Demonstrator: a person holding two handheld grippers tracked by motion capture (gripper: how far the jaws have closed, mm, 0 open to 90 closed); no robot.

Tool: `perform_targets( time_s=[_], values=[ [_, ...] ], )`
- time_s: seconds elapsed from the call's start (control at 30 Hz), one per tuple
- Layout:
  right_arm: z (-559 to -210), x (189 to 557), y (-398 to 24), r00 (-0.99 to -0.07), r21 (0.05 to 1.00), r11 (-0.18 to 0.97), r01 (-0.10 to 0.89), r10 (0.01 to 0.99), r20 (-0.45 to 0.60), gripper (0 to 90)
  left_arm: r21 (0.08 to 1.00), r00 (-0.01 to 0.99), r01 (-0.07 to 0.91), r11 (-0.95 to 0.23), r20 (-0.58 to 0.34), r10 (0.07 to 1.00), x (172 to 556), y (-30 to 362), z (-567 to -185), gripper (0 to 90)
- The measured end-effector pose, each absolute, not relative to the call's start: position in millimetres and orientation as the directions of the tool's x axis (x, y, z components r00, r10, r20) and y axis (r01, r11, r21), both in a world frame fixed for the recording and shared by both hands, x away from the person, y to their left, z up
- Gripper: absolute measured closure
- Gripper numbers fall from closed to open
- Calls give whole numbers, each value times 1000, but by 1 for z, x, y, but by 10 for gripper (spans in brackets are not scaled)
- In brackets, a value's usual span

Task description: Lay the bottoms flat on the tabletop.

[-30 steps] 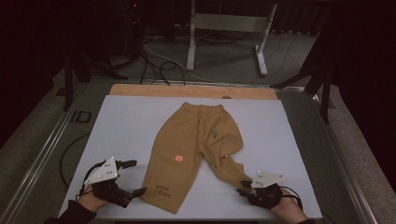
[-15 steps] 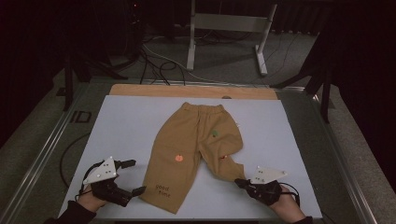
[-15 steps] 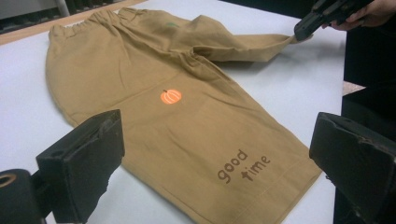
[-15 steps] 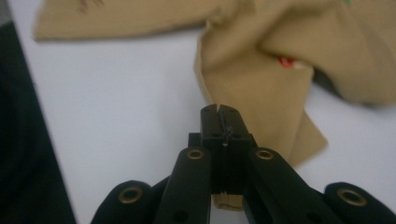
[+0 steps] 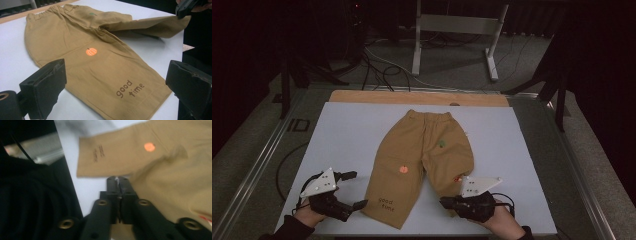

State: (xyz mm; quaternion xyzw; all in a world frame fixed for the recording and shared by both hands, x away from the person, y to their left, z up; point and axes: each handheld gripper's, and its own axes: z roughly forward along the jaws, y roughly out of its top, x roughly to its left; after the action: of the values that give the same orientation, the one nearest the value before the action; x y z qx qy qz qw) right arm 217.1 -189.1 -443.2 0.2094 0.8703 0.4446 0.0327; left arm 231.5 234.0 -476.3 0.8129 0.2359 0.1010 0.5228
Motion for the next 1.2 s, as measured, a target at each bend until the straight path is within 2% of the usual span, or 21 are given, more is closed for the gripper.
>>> perform_targets(
  time_s=[0.03, 0.2, 0.33, 0.5, 0.73, 0.87, 0.93, 1.03, 1.2],
  values=[
    [-441, 218, -190, -912, 798, 510, 321, 395, 114, 704, 898, 868, 275, -344, -78, 491, 232, 234, -476, 41],
    [-440, 230, -213, -871, 814, 461, 355, 480, 108, 597, 899, 864, 281, -337, -84, 497, 232, 236, -476, 41],
    [-455, 239, -233, -844, 780, 475, 407, 522, 122, 616, 898, 862, 282, -338, -82, 501, 231, 236, -477, 41],
    [-490, 243, -250, -806, 682, 536, 498, 575, 138, 640, 896, 863, 284, -341, -83, 499, 231, 236, -477, 41],
    [-507, 241, -242, -775, 641, 534, 552, 611, 158, 641, 892, 866, 285, -350, -83, 494, 232, 234, -479, 41],
    [-511, 242, -235, -775, 636, 538, 553, 613, 155, 670, 896, 864, 281, -345, -79, 497, 231, 236, -478, 41],
    [-511, 241, -234, -766, 634, 543, 551, 630, 126, 723, 896, 863, 283, -342, -82, 499, 231, 236, -478, 41],
    [-510, 237, -230, -766, 628, 551, 550, 632, 117, 865, 898, 864, 279, -339, -81, 496, 231, 236, -477, 41],
    [-503, 231, -231, -780, 618, 584, 526, 621, 77, 892, 900, 866, 273, -339, -77, 494, 230, 236, -477, 41]
  ],
)
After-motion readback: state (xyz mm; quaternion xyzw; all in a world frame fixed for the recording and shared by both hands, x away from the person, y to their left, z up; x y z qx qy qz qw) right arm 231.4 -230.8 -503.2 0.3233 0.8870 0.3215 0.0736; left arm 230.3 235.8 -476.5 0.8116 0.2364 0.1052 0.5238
